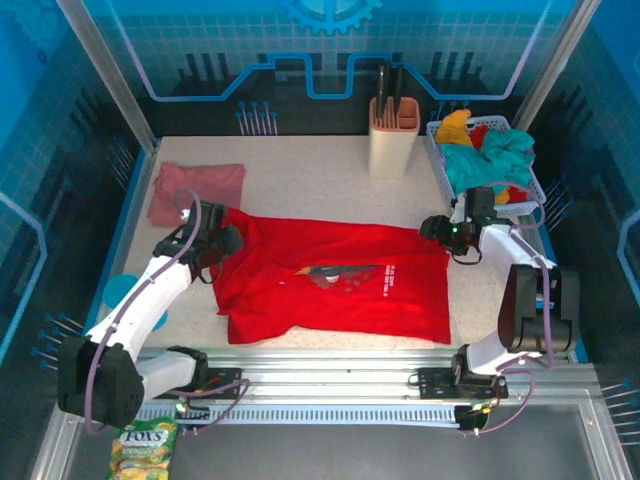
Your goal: Fold and stack the t-shirts
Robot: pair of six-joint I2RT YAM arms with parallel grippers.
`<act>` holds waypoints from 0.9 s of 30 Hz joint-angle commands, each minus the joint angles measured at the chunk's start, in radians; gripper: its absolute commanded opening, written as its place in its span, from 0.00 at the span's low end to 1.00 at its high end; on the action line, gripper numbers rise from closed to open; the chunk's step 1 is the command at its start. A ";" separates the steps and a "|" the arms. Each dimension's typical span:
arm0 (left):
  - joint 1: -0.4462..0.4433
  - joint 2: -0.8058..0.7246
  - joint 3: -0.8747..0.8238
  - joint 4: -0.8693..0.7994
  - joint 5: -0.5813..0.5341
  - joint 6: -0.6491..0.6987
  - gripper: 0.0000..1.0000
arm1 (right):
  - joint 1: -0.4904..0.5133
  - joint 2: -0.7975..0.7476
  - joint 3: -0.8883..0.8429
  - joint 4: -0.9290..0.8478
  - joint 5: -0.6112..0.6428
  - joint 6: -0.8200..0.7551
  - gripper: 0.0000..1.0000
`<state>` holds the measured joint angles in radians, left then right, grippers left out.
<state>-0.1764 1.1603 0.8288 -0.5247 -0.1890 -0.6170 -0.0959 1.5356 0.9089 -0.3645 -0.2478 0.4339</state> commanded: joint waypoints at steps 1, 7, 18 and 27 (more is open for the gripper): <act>0.025 0.032 0.012 0.017 0.060 0.048 0.44 | 0.020 0.021 0.005 -0.060 -0.018 -0.013 0.62; 0.080 0.156 0.087 0.062 0.081 0.080 0.53 | 0.039 -0.033 -0.123 -0.088 0.017 -0.017 0.62; 0.080 0.370 0.249 0.109 0.076 0.133 0.50 | 0.051 -0.252 -0.205 -0.143 0.123 0.021 0.62; -0.047 0.588 0.436 -0.047 -0.107 0.203 0.47 | 0.051 -0.157 -0.071 -0.115 0.058 0.019 0.61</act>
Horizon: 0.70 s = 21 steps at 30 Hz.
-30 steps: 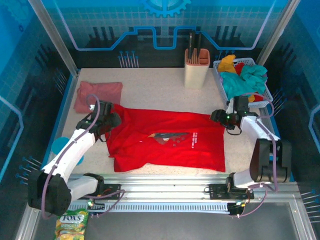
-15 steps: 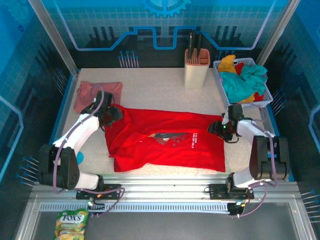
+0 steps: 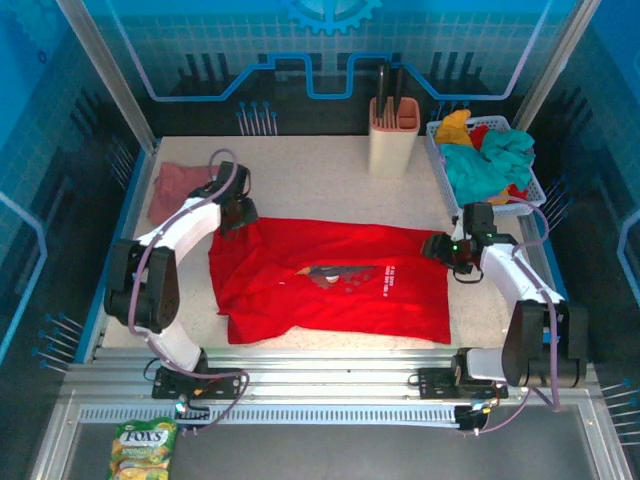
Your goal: Fold and stack the t-shirts
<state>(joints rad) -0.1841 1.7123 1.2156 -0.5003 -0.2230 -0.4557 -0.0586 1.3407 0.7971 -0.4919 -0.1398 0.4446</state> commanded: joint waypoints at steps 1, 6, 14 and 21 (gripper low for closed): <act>-0.056 0.056 0.063 -0.076 -0.080 0.041 0.48 | 0.014 0.056 0.050 0.021 -0.065 0.008 0.61; -0.110 0.171 0.154 -0.176 -0.147 0.025 0.49 | 0.020 0.143 0.071 0.055 -0.134 0.041 0.60; -0.129 0.256 0.219 -0.338 -0.259 0.012 0.46 | 0.048 0.253 0.077 0.069 -0.132 0.057 0.59; -0.141 0.183 0.159 -0.333 -0.256 0.015 0.49 | 0.048 0.286 0.076 0.077 -0.103 0.056 0.58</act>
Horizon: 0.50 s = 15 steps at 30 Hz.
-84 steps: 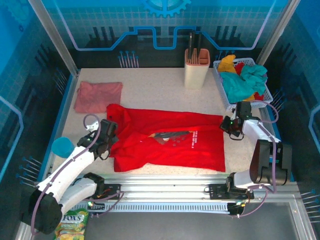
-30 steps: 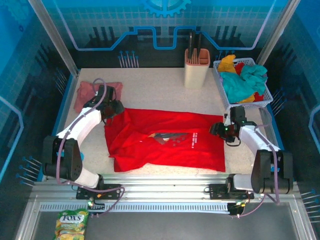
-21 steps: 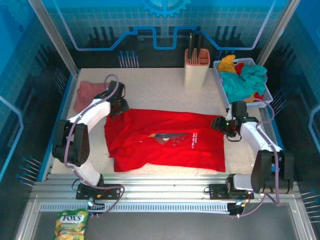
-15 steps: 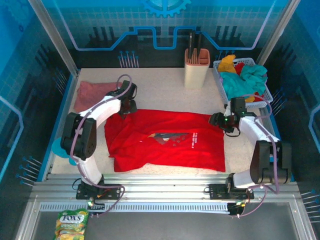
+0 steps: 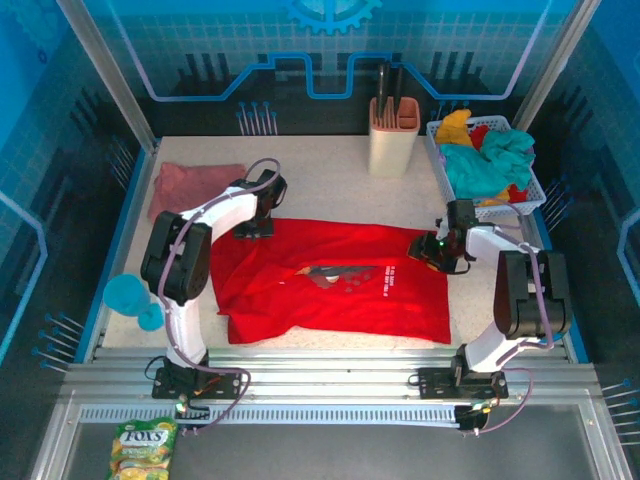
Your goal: Fold and stack the t-shirts
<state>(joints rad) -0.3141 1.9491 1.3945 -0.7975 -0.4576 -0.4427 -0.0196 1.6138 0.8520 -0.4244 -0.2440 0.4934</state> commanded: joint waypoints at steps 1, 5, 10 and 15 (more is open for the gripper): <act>-0.011 -0.048 -0.022 -0.034 -0.021 0.003 0.49 | 0.009 0.017 0.021 0.010 0.002 0.007 0.58; -0.022 -0.021 -0.008 -0.020 0.028 0.011 0.52 | 0.010 0.030 0.022 0.015 -0.005 0.004 0.58; -0.048 -0.005 0.013 -0.029 0.031 0.004 0.58 | 0.008 0.027 0.017 0.013 0.001 -0.001 0.57; -0.047 0.053 0.038 -0.069 0.002 0.015 0.58 | 0.004 0.028 0.012 0.016 -0.001 -0.004 0.57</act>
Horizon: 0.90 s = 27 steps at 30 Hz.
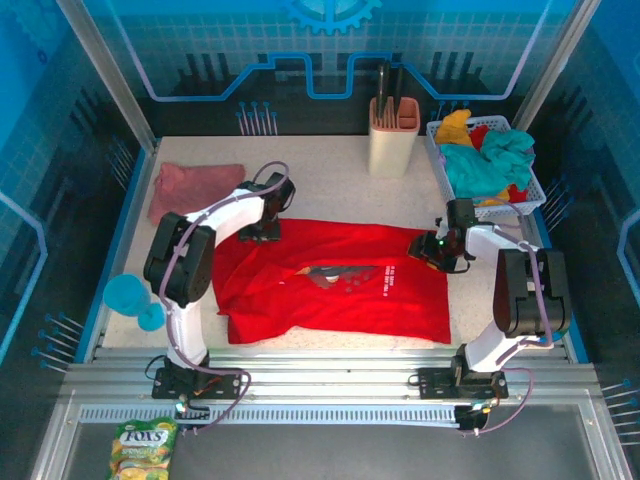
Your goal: Fold and stack the t-shirts
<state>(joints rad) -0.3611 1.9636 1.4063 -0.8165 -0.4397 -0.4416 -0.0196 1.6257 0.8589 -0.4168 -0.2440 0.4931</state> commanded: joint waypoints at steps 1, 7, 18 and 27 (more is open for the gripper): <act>-0.001 0.044 0.026 -0.052 -0.022 0.014 0.56 | 0.004 0.017 0.005 0.009 0.000 -0.003 0.57; 0.018 0.044 0.034 -0.058 -0.060 0.032 0.44 | 0.001 0.024 0.009 0.009 -0.001 -0.005 0.57; 0.120 -0.135 -0.077 -0.024 -0.007 0.026 0.11 | 0.000 0.037 0.014 0.004 0.010 -0.005 0.56; 0.308 -0.273 -0.296 0.093 0.149 -0.054 0.38 | -0.006 0.033 0.011 -0.006 0.021 -0.014 0.56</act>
<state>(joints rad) -0.0792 1.6920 1.1530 -0.7597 -0.3603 -0.4450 -0.0204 1.6367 0.8658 -0.4076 -0.2440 0.4923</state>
